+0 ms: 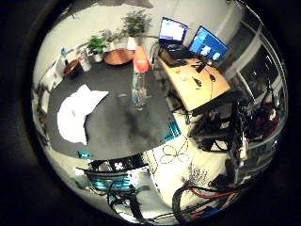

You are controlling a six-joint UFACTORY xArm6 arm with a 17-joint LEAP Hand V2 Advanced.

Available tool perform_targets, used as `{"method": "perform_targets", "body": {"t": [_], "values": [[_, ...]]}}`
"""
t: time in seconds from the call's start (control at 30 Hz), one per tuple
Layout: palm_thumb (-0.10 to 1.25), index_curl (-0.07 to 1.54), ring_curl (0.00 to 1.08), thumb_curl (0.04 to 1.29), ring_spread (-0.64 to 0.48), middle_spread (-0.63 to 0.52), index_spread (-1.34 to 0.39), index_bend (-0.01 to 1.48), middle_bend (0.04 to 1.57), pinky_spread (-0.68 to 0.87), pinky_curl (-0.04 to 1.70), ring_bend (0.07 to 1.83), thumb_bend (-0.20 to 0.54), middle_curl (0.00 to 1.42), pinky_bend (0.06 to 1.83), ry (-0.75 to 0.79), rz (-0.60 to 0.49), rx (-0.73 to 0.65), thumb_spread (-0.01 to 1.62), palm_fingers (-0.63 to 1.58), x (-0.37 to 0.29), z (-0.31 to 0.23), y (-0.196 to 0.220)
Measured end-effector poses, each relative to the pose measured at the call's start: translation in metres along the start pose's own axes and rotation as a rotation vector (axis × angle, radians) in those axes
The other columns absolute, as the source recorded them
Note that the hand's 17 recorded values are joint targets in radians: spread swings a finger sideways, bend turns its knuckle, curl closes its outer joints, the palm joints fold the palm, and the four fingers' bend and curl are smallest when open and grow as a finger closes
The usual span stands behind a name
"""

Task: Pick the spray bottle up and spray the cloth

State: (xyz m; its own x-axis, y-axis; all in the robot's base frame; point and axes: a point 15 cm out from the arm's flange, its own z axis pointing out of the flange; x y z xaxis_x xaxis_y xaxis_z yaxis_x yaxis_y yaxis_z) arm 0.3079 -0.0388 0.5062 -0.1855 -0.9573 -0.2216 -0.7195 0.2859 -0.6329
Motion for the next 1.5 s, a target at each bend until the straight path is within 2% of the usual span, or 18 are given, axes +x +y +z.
{"method": "perform_targets", "body": {"t": [0.2, 0.3, 0.63, 0.97, 1.23, 1.5], "values": [[0.57, 0.3, 0.18, 0.42, 0.31, 0.18, -0.28, 0.17, 0.19, 0.65, 0.12, 0.37, -0.028, 0.29, 0.89, -0.039, 0.107, 0.079, 0.99, 0.21, 0.008, -0.001, -0.019], [0.57, 0.3, 0.19, 0.42, 0.32, 0.21, -0.24, 0.17, 0.19, 0.65, 0.13, 0.37, -0.028, 0.29, 0.9, -0.037, 0.168, 0.102, 0.99, 0.19, 0.022, 0.009, -0.017], [0.51, 0.29, 0.21, 0.4, 0.34, 0.24, -0.14, 0.16, 0.19, 0.65, 0.15, 0.39, -0.03, 0.3, 0.93, -0.057, 0.309, 0.335, 1.02, 0.15, 0.067, 0.024, -0.026], [0.48, 0.29, 0.22, 0.4, 0.37, 0.27, -0.05, 0.16, 0.19, 0.64, 0.17, 0.41, -0.03, 0.3, 0.98, -0.066, 0.404, 0.409, 1.04, 0.11, 0.105, 0.046, -0.018], [0.43, 0.28, 0.23, 0.38, 0.37, 0.3, 0.01, 0.16, 0.19, 0.64, 0.19, 0.43, -0.028, 0.3, 1.0, -0.154, 0.455, 0.471, 1.07, 0.07, 0.121, 0.069, -0.013], [0.38, 0.28, 0.24, 0.36, 0.39, 0.3, 0.05, 0.16, 0.19, 0.62, 0.19, 0.43, -0.028, 0.31, 1.0, -0.224, 0.49, 0.453, 1.1, 0.04, 0.129, 0.113, 0.005]]}}
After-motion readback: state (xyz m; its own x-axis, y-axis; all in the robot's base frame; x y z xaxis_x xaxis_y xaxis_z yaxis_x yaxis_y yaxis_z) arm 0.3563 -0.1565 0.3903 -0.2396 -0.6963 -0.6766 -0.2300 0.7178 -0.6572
